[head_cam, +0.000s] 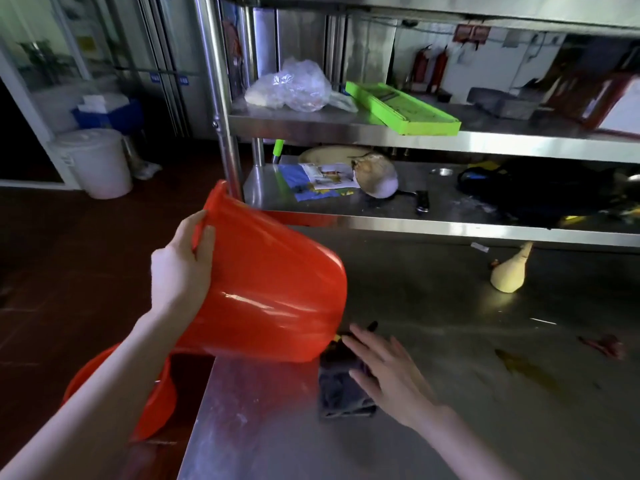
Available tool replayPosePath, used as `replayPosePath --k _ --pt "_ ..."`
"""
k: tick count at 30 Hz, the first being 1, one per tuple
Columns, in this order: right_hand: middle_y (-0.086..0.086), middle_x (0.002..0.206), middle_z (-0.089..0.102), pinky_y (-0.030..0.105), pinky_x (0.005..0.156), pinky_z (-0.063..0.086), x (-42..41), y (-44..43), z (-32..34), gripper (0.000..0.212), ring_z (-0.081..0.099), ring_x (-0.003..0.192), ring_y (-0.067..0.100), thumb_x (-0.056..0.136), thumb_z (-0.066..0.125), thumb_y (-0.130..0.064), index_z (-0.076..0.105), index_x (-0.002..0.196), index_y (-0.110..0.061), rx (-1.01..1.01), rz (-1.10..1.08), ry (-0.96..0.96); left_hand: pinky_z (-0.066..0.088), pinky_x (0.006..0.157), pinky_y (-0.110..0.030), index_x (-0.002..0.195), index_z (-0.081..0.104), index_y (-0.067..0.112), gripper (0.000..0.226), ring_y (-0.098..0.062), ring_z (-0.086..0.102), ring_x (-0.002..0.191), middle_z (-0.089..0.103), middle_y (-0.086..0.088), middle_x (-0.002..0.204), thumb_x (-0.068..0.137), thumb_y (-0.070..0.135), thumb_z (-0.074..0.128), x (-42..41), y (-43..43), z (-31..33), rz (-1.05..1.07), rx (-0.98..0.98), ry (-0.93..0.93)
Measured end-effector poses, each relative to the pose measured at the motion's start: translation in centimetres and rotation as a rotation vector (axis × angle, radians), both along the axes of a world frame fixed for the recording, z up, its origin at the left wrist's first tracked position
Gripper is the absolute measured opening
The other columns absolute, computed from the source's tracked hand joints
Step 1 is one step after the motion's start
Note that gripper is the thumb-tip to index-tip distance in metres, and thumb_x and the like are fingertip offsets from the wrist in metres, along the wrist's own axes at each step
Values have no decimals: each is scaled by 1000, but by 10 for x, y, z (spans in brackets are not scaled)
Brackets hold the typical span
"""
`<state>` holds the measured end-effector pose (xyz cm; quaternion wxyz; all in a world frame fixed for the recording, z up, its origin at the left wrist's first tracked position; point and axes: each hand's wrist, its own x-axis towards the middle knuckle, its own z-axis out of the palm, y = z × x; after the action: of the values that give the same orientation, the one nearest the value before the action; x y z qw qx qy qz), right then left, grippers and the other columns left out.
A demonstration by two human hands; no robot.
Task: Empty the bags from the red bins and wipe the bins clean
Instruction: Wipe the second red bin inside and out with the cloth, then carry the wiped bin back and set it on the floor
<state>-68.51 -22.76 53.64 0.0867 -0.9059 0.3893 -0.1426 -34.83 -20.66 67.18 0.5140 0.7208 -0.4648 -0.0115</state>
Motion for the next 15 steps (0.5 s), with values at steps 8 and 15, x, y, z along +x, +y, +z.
replayPosePath --k 8,15 --pt "-12 140 50 29 107 40 128 -12 154 49 49 125 2 96 52 -47 46 141 -30 290 -161 -781 55 61 -40 135 53 26 42 -35 69 67 71 -10 71 95 39 55 -35 28 9 -182 -11 -386" --pt "6 127 56 38 95 46 157 -3 194 60 56 115 25 86 63 -50 44 130 -14 278 -538 -600 51 56 -38 117 53 25 37 -29 65 66 66 -1 70 95 53 42 -54 41 8 -388 70 -414"
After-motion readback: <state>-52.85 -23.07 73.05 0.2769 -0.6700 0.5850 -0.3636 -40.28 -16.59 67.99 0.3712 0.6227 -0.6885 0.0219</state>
